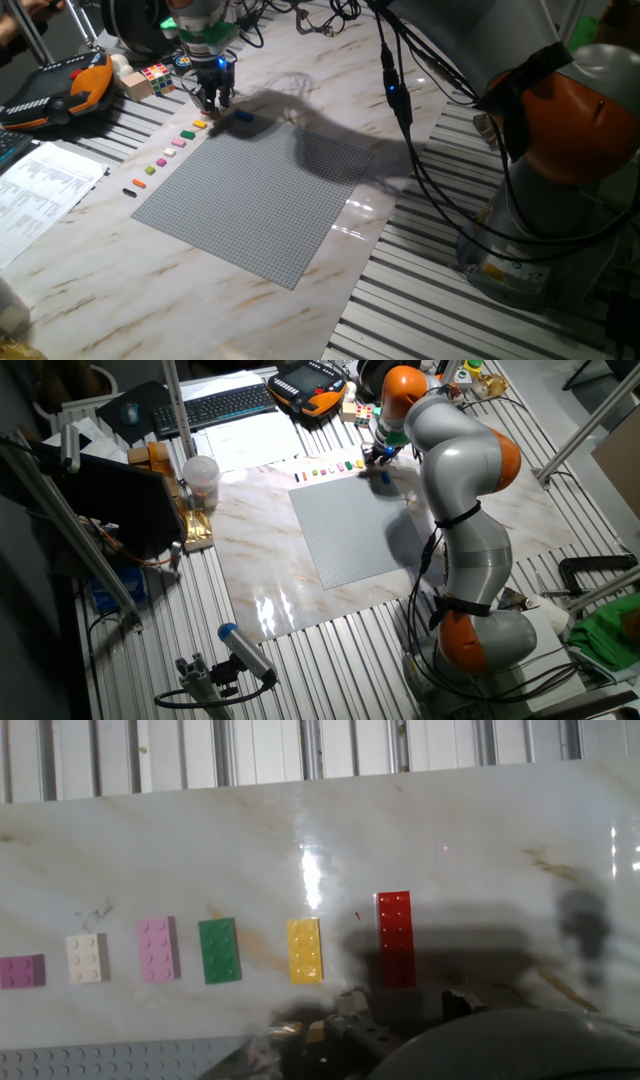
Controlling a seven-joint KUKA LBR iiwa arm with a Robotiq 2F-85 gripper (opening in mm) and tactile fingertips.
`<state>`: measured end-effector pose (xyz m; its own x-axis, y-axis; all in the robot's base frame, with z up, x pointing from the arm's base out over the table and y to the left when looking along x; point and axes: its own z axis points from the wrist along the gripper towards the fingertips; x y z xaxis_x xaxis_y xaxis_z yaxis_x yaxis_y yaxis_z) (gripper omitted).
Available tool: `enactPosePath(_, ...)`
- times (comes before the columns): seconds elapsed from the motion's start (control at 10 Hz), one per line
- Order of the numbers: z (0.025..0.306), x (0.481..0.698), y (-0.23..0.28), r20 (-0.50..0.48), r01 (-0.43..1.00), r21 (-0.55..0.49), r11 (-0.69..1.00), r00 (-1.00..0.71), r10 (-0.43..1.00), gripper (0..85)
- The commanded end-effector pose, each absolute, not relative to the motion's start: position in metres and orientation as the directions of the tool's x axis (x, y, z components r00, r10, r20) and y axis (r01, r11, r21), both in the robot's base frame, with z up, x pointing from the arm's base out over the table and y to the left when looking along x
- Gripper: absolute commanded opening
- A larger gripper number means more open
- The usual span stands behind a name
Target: Build with small Lego blocks
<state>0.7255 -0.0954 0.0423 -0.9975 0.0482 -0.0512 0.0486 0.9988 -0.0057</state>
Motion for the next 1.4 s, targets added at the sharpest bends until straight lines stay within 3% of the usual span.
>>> enactPosePath(0.0, 0.042, 0.726, -0.095, -0.051, 0.052, -0.006, 0.999, -0.997, 0.051, 49.7)
enactPosePath(0.4, 0.048, 0.735, -0.095, -0.072, 0.065, -0.020, 0.998, -0.995, 0.064, 51.0)
enactPosePath(1.3, 0.031, 0.749, -0.098, -0.084, 0.064, -0.007, 0.998, -0.995, 0.063, 46.0)
